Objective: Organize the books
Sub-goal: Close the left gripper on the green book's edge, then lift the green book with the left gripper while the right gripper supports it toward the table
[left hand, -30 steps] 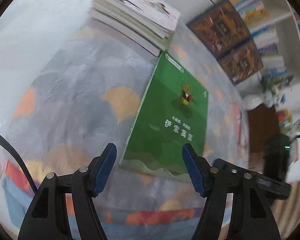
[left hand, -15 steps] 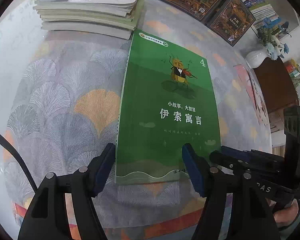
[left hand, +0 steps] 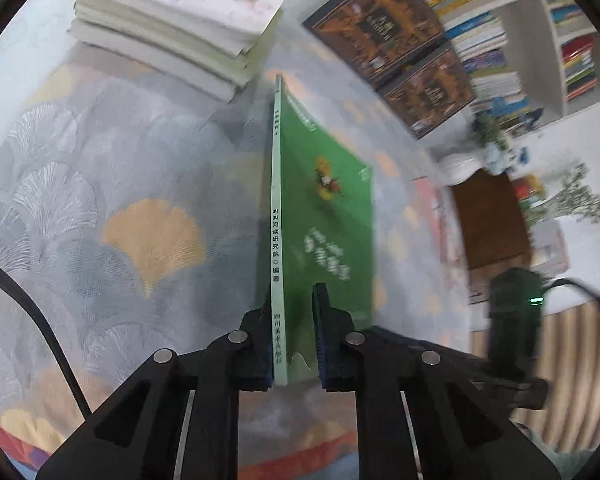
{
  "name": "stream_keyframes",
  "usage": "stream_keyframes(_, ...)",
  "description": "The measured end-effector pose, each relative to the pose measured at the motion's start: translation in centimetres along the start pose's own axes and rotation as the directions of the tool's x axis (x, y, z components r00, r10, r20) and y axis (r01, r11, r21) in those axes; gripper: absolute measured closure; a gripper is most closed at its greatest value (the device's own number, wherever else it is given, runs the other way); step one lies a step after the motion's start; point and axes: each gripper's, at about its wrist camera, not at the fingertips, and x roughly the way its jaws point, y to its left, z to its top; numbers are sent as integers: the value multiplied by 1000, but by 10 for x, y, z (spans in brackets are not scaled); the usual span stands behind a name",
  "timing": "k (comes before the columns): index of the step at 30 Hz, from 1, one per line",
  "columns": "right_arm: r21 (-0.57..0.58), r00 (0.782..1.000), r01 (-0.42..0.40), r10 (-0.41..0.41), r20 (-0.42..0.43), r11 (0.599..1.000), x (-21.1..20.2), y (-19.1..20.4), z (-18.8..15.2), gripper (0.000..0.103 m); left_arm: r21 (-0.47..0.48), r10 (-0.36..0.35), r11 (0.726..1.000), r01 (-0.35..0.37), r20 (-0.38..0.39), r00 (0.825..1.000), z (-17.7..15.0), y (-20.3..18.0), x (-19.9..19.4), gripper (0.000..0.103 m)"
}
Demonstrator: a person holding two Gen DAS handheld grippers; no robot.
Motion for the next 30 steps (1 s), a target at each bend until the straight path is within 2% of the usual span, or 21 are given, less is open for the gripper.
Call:
stream_keyframes(1, 29, 1000, -24, 24, 4, 999, 1, -4, 0, 72, 10, 25, 1000, -24, -20, 999, -1, 0, 8, 92)
stream_keyframes(3, 106, 996, -86, 85, 7, 991, -1, -14, 2, 72, 2, 7, 1000, -7, -45, 999, -1, -2, 17, 92)
stream_keyframes(5, 223, 984, -177, 179, 10, 959, -1, -33, 0, 72, -37, -50, 998, 48, -62, 997, 2, -2, 18, 92)
stream_keyframes(6, 261, 978, -205, 209, 12, 943, -1, -40, 0, 72, -74, -118, 991, 113, -66, 991, 3, -1, 17, 92)
stream_keyframes(7, 320, 966, -248, 257, 15, 914, 0, -49, -2, 72, -108, -176, 980, 168, -68, 982, 6, -1, 16, 92)
stream_keyframes(8, 396, 947, -301, 321, 17, 868, 2, -61, -6, 71, -137, -219, 968, 208, -68, 973, 8, -2, 16, 92)
stream_keyframes(9, 429, 936, -326, 351, 22, 843, 3, -65, -9, 66, -170, -262, 954, 246, -74, 962, 12, -3, 16, 92)
stream_keyframes(10, 468, 919, -363, 392, 37, 806, 4, -71, -14, 57, -192, -283, 945, 264, -82, 956, 15, -3, 17, 92)
stream_keyframes(11, 495, 899, -403, 435, 55, 770, 6, -76, -18, 54, -207, -295, 940, 271, -91, 951, 18, -4, 18, 92)
stream_keyframes(14, 514, 870, -452, 488, 72, 729, 8, -84, -20, 50, -249, -330, 923, 294, -119, 936, 28, -8, 21, 92)
stream_keyframes(16, 530, 853, -476, 516, 83, 702, 12, -85, -18, 44, -294, -383, 896, 334, -127, 915, 32, -8, 21, 92)
stream_keyframes(18, 541, 835, -510, 537, 123, 669, 11, -85, -18, 40, -311, -406, 883, 351, -133, 904, 35, -13, 21, 92)
stream_keyframes(19, 549, 822, -533, 547, 156, 644, 18, -76, -17, 39, -313, -414, 881, 356, -141, 899, 38, -14, 21, 92)
stream_keyframes(21, 573, 778, -593, 587, 226, 566, 27, -77, -16, 40, -318, -424, 877, 361, -157, 892, 43, -16, 25, 92)
stream_keyframes(23, 576, 746, -632, 608, 272, 518, 30, -81, -16, 44, -358, -451, 857, 370, -175, 875, 42, -11, 29, 92)
stream_keyframes(24, 574, 731, -649, 619, 289, 499, 32, -81, -13, 51, -369, -456, 853, 370, -180, 872, 41, -9, 30, 92)
stream_keyframes(25, 569, 725, -659, 618, 304, 492, 33, -79, -11, 61, -368, -453, 856, 365, -191, 871, 40, -7, 32, 92)
stream_keyframes(27, 552, 751, -641, 583, 310, 533, 26, -78, -10, 68, -336, -413, 882, 331, -211, 886, 39, -5, 31, 92)
stream_keyframes(28, 526, 795, -597, 536, 286, 606, 21, -72, -6, 73, -311, -377, 901, 302, -220, 899, 40, -5, 31, 92)
stream_keyframes(29, 493, 839, -540, 485, 247, 683, 11, -75, 1, 75, -294, -360, 911, 289, -227, 905, 41, -5, 31, 92)
stream_keyframes(30, 445, 877, -480, 430, 216, 756, 4, -68, 4, 75, -253, -315, 934, 254, -244, 917, 42, -6, 31, 92)
